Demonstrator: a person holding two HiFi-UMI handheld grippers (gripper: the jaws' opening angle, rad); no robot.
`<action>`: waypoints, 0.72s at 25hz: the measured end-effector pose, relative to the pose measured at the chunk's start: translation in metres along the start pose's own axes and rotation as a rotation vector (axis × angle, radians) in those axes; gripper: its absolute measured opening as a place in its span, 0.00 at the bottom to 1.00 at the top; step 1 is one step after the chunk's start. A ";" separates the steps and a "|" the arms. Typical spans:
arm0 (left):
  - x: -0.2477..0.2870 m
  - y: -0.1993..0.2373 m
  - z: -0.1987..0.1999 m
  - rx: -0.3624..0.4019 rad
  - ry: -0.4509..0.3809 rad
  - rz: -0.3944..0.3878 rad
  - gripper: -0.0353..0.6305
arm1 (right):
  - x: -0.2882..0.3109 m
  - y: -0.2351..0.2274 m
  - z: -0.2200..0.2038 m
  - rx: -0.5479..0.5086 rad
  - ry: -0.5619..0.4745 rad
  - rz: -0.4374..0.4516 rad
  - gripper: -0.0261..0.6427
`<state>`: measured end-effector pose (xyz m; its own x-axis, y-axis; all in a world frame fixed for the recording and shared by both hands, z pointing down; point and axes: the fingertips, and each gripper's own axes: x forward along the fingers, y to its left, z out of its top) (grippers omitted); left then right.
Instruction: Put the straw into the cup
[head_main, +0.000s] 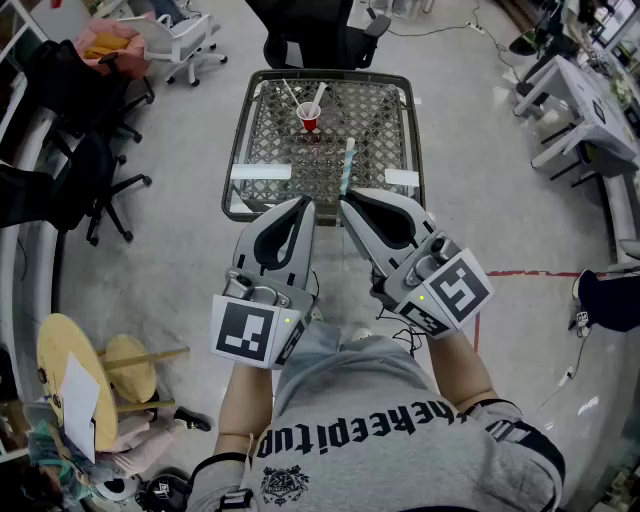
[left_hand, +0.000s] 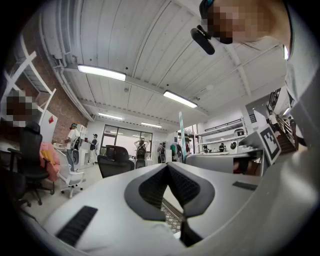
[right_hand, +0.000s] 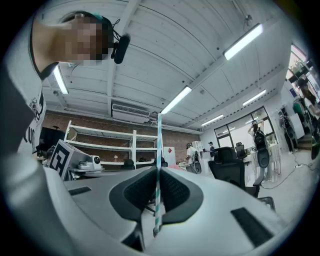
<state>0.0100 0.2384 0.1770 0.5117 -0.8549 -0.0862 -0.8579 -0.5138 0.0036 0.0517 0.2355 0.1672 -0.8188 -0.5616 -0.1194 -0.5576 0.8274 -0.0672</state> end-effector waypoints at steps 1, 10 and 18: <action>-0.001 0.000 -0.001 0.000 0.002 -0.001 0.08 | 0.000 0.001 -0.001 0.000 0.000 -0.001 0.09; -0.004 0.013 -0.002 -0.003 0.004 -0.014 0.08 | 0.012 0.005 -0.004 -0.005 0.006 -0.015 0.09; -0.002 0.042 -0.003 -0.006 0.004 -0.032 0.08 | 0.040 0.007 -0.012 -0.006 0.007 -0.045 0.10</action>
<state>-0.0270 0.2187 0.1807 0.5393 -0.8381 -0.0824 -0.8406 -0.5416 0.0067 0.0140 0.2187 0.1735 -0.7941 -0.5979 -0.1092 -0.5943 0.8015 -0.0668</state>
